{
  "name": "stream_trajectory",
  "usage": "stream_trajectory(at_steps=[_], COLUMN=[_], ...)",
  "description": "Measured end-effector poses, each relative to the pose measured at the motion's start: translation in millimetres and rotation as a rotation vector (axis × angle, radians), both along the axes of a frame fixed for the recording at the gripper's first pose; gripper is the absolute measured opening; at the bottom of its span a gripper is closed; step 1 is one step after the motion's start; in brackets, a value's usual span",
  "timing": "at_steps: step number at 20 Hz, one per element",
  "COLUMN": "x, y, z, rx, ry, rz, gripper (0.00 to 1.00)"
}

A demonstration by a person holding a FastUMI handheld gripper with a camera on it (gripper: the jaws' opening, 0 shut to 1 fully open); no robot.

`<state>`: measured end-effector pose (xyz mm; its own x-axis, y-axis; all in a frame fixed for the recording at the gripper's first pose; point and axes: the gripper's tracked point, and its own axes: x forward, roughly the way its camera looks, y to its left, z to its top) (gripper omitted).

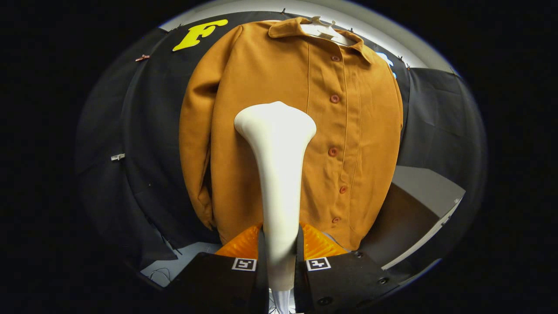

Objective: Iron the clothes twice with a garment steamer, once on the left side and once on the right side.

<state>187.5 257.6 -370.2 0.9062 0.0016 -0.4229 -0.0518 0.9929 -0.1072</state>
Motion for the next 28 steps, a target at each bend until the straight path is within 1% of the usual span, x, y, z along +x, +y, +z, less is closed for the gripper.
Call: stream_trajectory(at_steps=[5, 14, 17, 23, 25, 28], x=[-13.8, -28.0, -38.6, -57.4, -62.9, -72.8], y=[-1.9, -12.7, -18.2, -28.0, -33.5, -38.5], z=[-38.4, -82.1, -96.9, -103.3, -97.4, -85.8], rx=[0.003, -0.009, -0.012, -0.002, 0.006, 0.016], ry=[0.045, 0.115, 0.147, 0.187, 0.187, 0.185], rz=[0.005, 0.012, 0.014, 0.005, -0.008, -0.005], gripper=[0.26, 0.27, 0.26, 0.27, 0.26, 0.26])
